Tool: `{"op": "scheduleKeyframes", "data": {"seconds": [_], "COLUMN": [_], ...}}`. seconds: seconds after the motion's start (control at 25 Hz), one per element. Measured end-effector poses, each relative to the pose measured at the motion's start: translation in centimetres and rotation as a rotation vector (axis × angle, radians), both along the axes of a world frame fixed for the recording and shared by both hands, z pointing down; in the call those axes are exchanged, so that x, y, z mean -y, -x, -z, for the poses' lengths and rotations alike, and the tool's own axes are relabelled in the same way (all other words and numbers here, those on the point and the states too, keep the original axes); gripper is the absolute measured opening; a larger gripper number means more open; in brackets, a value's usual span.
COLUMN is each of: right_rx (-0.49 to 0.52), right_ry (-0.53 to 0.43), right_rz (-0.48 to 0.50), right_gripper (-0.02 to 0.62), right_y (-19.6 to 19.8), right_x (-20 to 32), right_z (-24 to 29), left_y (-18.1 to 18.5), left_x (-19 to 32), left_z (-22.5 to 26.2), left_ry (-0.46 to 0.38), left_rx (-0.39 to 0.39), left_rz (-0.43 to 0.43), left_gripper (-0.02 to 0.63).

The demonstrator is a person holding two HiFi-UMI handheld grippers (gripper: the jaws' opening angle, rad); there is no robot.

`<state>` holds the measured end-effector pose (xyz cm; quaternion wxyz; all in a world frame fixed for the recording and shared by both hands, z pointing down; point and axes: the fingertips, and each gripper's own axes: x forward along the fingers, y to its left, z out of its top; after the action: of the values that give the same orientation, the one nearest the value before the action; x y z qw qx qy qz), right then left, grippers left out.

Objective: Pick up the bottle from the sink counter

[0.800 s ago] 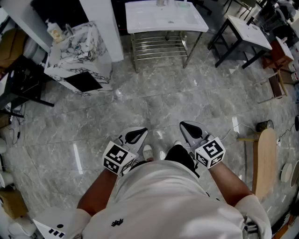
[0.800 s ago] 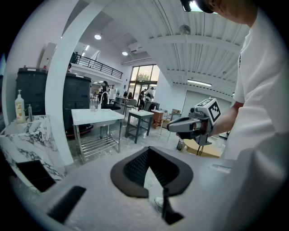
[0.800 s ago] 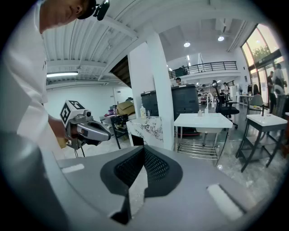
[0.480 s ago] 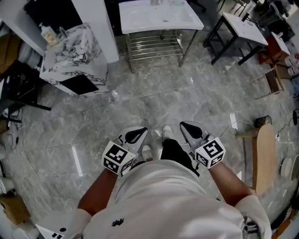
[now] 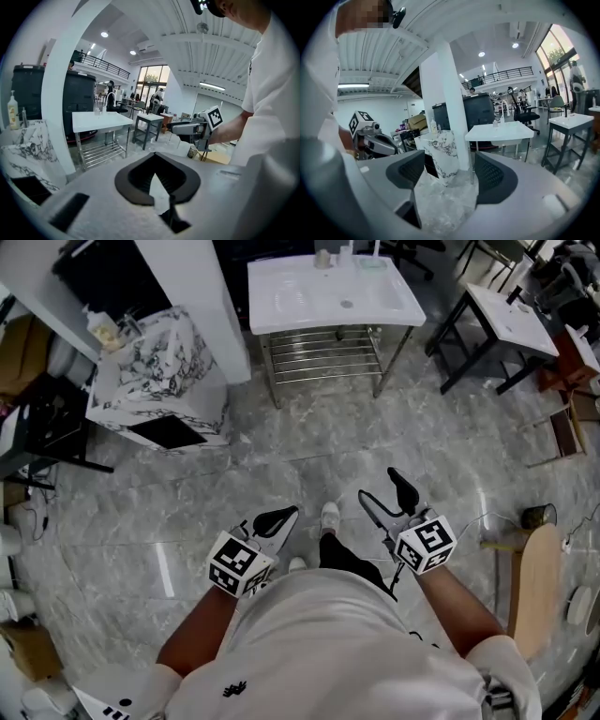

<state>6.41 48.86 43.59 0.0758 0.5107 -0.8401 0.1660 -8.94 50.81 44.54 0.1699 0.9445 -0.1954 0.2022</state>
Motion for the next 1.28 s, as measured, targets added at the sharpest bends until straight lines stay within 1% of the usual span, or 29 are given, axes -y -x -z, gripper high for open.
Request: {"op": "scheduleKeyframes", "data": {"seconds": [0.04,0.2,0.24,0.44,0.48,0.6,0.8,0.92,1.12,1.28], "right_rx": [-0.003,-0.012,-0.016,-0.026,-0.029,-0.033,-0.016,-0.031,-0.064,-0.090], "right_ry": [-0.007,-0.017,-0.016,-0.011,-0.009,-0.009,-0.010,-0.012,0.004,-0.001], "right_rz": [-0.004,0.004,0.010,0.030,0.037,0.046,0.052,0.057,0.034,-0.004], "right_gripper": [0.354,0.360,0.371,0.410,0.425,0.434,0.437,0.437,0.436,0.430], "right_y": [-1.0,-4.5,-5.2,-8.5,-9.0,-10.0,-10.2,-9.9,-9.3,-9.0], "right_x": [1.6,7.6,8.9,14.3,15.3,18.3,22.7,25.5,31.1,36.2], "right_z": [0.1,0.1,0.0,-0.8,-1.0,-1.2,-1.6,-1.8,-2.3,-1.4], "left_y": [-0.9,-4.3,-5.1,-8.7,-9.3,-10.4,-11.1,-11.1,-10.5,-9.5], "left_x": [1.3,6.8,7.9,11.5,12.2,14.5,17.7,20.6,27.0,33.1], "left_z": [0.3,1.7,2.0,1.7,1.7,1.6,1.2,1.0,0.7,0.5], "left_ry": [-0.008,-0.030,-0.030,-0.024,-0.023,-0.011,0.002,0.005,-0.002,0.005], "left_rx": [0.007,0.018,0.019,0.040,0.039,0.030,0.032,0.019,-0.018,-0.021], "left_rz": [-0.003,0.012,0.018,0.023,0.030,0.051,0.050,0.041,0.019,-0.013], "left_gripper": [0.006,0.006,0.006,0.006,0.006,0.006,0.006,0.006,0.006,0.006]}}
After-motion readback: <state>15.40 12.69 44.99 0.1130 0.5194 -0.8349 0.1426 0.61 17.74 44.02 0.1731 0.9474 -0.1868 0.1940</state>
